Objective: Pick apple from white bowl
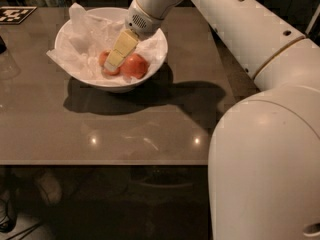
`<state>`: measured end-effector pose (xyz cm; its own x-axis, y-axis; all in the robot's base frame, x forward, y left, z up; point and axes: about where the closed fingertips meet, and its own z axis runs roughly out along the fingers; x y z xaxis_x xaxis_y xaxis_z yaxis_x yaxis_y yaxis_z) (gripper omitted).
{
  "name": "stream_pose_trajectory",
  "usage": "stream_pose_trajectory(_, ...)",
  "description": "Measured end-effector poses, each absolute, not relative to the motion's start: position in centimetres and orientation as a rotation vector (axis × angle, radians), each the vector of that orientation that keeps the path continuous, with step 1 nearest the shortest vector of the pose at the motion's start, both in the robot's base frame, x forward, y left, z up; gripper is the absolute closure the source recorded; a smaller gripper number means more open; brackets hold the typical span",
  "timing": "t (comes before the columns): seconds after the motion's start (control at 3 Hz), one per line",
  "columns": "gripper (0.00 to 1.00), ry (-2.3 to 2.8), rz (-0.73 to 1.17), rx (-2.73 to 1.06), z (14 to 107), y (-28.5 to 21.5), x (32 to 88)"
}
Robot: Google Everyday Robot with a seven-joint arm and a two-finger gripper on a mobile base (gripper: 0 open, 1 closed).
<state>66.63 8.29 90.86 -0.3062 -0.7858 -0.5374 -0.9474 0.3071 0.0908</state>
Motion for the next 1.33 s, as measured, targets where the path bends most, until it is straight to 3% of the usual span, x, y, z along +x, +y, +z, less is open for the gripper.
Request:
stream_pose_trajectory(0.67,0.0,2.151,0.58,-1.588,90.8,9.3,67.0)
stream_pose_trajectory(1.33,0.0,1.981,0.669,-1.76,92.3,14.0,66.4)
